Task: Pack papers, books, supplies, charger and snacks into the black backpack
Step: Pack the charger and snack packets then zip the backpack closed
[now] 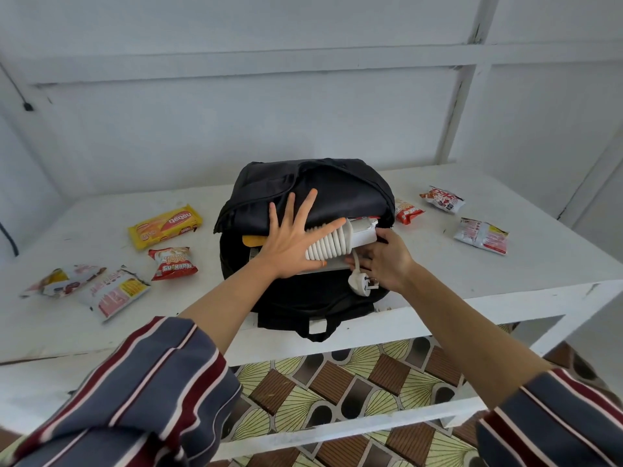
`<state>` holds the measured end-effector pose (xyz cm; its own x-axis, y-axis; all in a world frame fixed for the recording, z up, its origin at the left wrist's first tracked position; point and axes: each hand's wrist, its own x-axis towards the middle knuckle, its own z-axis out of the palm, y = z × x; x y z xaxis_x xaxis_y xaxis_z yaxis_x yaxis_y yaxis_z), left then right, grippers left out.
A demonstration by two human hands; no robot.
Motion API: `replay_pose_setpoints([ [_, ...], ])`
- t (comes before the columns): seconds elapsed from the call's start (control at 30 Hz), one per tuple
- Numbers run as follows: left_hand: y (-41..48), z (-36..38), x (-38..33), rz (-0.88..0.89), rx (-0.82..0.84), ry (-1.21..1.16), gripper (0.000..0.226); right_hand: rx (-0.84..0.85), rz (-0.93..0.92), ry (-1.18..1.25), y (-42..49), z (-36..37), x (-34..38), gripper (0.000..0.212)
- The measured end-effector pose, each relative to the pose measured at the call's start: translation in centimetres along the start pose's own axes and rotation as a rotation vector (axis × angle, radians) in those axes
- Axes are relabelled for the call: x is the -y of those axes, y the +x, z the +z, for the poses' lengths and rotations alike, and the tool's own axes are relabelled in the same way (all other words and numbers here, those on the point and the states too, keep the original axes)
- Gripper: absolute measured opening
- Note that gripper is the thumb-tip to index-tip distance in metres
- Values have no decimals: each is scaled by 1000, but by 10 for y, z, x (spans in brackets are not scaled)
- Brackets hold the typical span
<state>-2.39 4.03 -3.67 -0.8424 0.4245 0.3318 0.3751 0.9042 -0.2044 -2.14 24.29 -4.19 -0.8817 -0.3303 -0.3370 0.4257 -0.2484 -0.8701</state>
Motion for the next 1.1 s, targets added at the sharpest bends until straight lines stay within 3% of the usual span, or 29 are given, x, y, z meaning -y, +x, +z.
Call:
replay_pose_setpoints([
  [0.23, 2, 2, 2, 78, -100, 156, 97, -27, 12, -93, 2, 7, 4, 62],
  [0.37, 7, -3, 1, 89, -44, 159, 104, -58, 12, -157, 3, 9, 5, 60],
  [0.53, 11, -8, -2, 87, 69, 104, 96, -64, 26, -164, 4, 8, 6, 56],
  [0.7, 12, -6, -2, 67, 72, 45, 85, -75, 0, -163, 2, 7, 4, 36],
  [0.8, 11, -5, -5, 46, 84, 28, 82, -91, -108, -342, 3, 7, -2, 25],
  [0.93, 8, -3, -9, 17, 94, 46, 83, -284, -199, -583, 3, 13, -12, 50],
  [1.1, 5, -3, -11, 30, 117, 130, 86, -350, -249, -811, -3, 22, -15, 86],
])
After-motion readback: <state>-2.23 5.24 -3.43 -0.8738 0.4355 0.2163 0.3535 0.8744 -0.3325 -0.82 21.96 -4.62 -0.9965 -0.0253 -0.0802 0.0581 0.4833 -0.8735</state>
